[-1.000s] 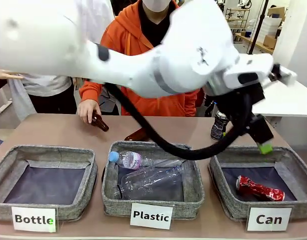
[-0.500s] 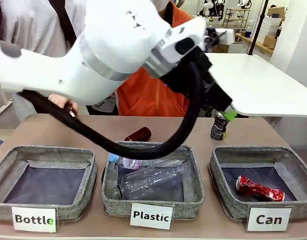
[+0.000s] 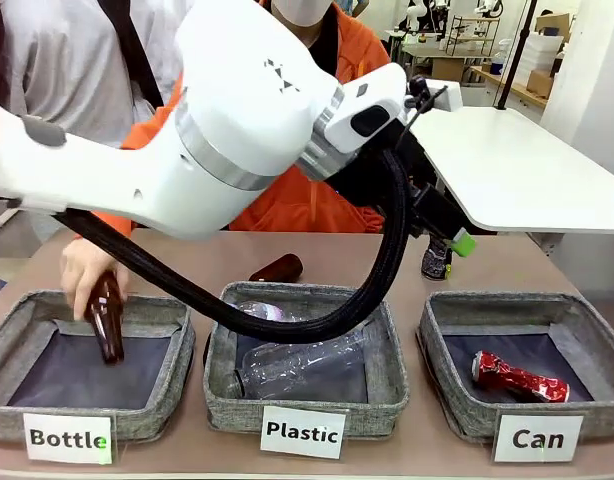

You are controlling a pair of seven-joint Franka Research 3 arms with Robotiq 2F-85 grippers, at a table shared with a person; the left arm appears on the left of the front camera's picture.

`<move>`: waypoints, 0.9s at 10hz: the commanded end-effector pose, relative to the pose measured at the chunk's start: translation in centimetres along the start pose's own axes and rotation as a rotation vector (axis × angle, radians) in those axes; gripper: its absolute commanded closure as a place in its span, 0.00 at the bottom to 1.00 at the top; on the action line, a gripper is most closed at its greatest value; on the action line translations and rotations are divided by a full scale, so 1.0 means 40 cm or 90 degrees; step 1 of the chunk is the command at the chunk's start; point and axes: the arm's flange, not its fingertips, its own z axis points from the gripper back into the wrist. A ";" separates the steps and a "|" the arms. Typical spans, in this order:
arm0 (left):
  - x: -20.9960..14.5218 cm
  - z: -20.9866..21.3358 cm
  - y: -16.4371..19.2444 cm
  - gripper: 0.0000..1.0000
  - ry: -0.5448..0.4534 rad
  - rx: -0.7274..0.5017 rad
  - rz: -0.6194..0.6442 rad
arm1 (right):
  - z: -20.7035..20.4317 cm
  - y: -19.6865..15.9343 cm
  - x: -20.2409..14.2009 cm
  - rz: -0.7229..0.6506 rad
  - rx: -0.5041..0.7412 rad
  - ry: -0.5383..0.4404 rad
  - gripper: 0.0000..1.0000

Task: Sort the can waste into the basket.
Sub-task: Pick up the can waste from the table and place it in the right Fabric basket.

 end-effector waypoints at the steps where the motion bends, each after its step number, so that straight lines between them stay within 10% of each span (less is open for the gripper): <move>1: 0.015 0.006 0.009 0.00 0.006 0.010 0.003 | 0.022 -0.006 0.003 -0.005 0.001 0.012 0.00; 9: -0.018 0.054 0.052 0.00 0.052 0.028 0.006 | 0.120 0.037 0.005 0.018 0.004 -0.085 0.00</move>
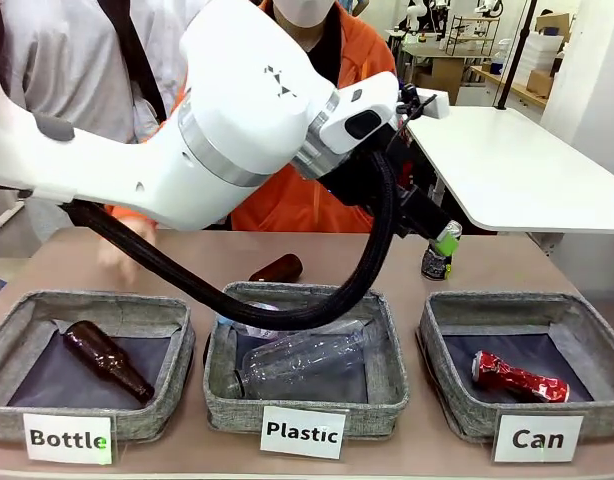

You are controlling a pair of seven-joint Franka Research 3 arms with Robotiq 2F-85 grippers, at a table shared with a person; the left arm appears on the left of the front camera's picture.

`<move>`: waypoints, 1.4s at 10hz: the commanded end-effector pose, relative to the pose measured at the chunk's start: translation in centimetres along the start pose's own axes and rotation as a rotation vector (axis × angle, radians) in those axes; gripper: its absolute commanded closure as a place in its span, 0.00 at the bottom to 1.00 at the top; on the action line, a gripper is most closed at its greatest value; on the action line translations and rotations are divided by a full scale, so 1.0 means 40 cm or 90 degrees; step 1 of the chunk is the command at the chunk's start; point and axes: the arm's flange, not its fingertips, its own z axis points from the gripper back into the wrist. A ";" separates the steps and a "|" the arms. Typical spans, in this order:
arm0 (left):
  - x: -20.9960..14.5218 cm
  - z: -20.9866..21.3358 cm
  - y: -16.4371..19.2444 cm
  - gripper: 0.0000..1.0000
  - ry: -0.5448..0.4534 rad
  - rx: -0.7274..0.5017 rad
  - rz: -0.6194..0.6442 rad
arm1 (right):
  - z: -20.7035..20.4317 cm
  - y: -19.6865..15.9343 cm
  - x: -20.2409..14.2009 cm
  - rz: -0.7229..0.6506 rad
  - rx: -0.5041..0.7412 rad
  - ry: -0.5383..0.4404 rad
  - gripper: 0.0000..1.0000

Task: Sort the can waste into the basket.
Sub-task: Pick up the can waste from the table and place it in the right Fabric basket.

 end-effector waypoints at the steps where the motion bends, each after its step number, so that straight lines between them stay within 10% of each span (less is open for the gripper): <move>1: -0.036 0.078 0.036 0.00 0.119 -0.043 -0.045 | 0.007 0.011 0.011 -0.008 0.014 -0.008 0.00; 6: -0.328 0.518 0.254 0.00 -0.009 0.061 0.230 | -0.237 0.044 0.001 -0.005 0.042 0.093 0.00; 8: -0.543 0.688 0.321 0.00 -0.073 -0.013 0.335 | -0.399 0.048 0.009 -0.023 0.066 0.085 0.00; 11: -0.917 0.801 0.330 0.00 -0.352 -0.210 0.397 | -0.548 0.007 0.038 -0.077 0.084 0.148 0.00; 14: -1.142 0.830 0.296 0.00 -0.500 -0.225 0.473 | -0.586 -0.056 0.059 -0.129 0.071 0.158 0.00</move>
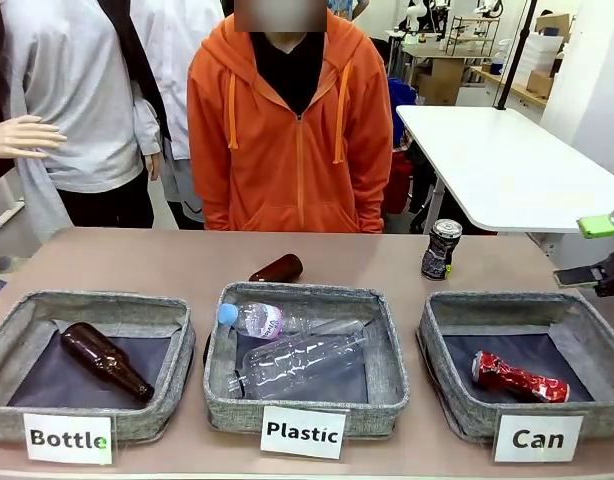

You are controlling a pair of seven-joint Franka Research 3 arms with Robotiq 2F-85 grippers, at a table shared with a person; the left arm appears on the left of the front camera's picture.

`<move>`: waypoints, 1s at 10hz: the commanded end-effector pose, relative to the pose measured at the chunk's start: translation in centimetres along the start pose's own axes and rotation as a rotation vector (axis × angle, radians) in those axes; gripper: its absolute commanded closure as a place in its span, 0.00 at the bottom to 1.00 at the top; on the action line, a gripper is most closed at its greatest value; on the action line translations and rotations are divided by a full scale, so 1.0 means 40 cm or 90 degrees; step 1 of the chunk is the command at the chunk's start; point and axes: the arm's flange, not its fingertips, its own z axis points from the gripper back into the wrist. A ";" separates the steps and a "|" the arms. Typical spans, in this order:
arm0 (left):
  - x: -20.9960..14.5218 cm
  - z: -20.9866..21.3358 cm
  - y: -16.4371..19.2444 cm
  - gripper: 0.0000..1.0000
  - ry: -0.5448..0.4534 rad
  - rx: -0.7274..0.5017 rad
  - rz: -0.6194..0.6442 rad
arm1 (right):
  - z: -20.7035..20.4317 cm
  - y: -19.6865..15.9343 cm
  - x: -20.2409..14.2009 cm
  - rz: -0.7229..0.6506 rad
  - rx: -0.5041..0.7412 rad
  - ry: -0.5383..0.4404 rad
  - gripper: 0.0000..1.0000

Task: Sort the can waste into the basket.
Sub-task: Pick up the can waste from the table and place it in the right Fabric basket.

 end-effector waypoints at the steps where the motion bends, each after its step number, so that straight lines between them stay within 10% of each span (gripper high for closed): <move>1: 0.026 -0.066 -0.030 0.00 0.050 0.015 -0.022 | -0.012 -0.023 -0.016 -0.022 -0.015 -0.040 0.00; 10: 0.026 -0.066 -0.030 0.00 0.050 0.015 -0.022 | 0.000 0.000 0.000 0.000 0.000 0.000 0.00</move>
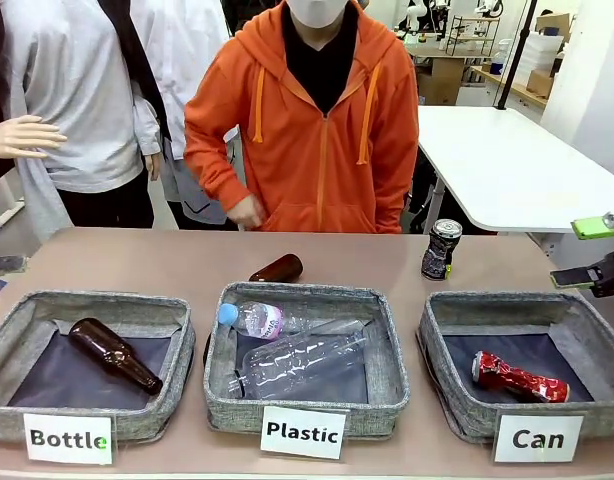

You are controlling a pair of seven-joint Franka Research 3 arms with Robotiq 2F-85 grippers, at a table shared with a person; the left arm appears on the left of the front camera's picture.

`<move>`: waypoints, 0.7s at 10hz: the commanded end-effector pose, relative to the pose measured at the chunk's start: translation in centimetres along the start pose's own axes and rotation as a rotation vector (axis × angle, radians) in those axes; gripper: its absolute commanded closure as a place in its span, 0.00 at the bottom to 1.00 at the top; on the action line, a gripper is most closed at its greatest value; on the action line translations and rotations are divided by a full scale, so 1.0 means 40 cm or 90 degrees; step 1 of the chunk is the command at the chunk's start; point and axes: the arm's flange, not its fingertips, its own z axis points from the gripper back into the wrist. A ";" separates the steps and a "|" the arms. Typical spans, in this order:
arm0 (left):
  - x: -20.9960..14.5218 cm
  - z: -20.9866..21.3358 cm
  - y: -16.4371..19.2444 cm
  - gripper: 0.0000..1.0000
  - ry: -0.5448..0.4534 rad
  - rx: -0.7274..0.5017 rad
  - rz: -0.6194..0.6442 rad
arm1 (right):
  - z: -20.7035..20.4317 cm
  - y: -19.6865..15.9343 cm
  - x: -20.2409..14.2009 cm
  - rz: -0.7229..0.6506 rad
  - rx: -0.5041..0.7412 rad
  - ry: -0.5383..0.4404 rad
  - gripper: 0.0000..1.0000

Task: Sort the can waste into the basket.
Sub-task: Pick up the can waste from the table and place it in the right Fabric basket.

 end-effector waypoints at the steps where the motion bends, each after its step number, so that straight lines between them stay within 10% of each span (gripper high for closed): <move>1: 0.006 -0.001 -0.007 0.00 -0.008 -0.001 0.001 | -0.001 0.005 -0.005 -0.003 0.004 0.005 0.00; 4: 0.006 -0.001 -0.007 0.00 -0.008 -0.001 0.001 | 0.051 0.021 -0.033 0.083 -0.085 -0.080 0.00; 7: 0.006 -0.001 -0.007 0.00 -0.008 -0.001 0.001 | 0.118 -0.053 0.134 0.647 -0.326 -0.220 0.00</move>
